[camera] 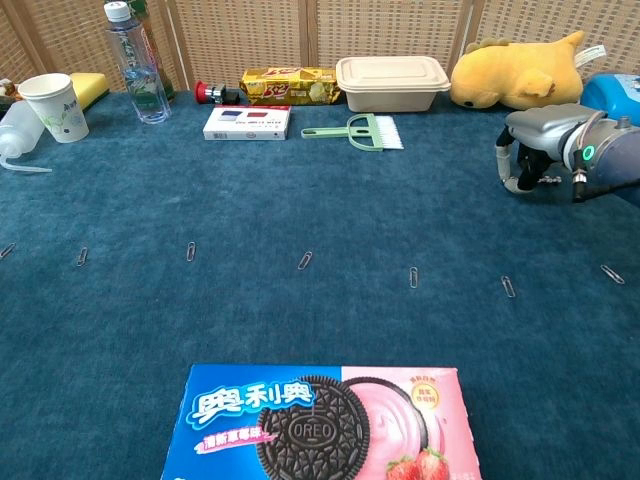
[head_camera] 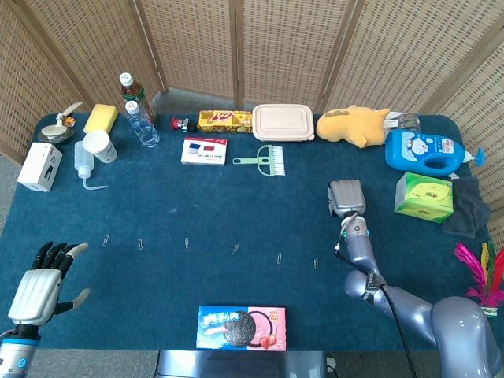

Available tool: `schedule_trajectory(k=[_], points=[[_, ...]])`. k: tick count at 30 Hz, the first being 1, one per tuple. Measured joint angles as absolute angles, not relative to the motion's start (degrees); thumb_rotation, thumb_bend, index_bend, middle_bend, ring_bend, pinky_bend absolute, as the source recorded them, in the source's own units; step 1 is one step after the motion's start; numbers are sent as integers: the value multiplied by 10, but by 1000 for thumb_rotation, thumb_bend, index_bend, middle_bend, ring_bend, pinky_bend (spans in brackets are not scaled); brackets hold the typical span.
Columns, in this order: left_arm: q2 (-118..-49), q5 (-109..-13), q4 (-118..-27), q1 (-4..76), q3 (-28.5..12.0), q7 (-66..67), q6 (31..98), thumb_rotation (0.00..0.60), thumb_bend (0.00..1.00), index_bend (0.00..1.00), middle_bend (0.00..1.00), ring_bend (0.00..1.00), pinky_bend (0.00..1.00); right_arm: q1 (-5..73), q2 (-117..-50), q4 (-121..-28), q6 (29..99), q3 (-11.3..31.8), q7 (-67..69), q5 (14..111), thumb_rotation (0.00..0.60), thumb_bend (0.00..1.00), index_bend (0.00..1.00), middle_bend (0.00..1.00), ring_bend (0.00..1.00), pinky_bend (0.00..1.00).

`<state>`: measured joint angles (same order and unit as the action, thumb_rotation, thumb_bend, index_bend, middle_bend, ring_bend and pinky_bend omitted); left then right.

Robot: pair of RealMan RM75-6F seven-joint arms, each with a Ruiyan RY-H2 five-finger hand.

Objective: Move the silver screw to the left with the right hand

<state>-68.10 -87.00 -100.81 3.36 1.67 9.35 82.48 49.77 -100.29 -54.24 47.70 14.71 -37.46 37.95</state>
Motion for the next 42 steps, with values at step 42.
schedule_trajectory(k=[42], points=[[-681, -872, -998, 29, 20, 80, 833, 600, 395, 144, 185, 106, 19, 500, -1001, -541, 476, 156, -410, 342, 600, 425, 496, 847, 905, 778]])
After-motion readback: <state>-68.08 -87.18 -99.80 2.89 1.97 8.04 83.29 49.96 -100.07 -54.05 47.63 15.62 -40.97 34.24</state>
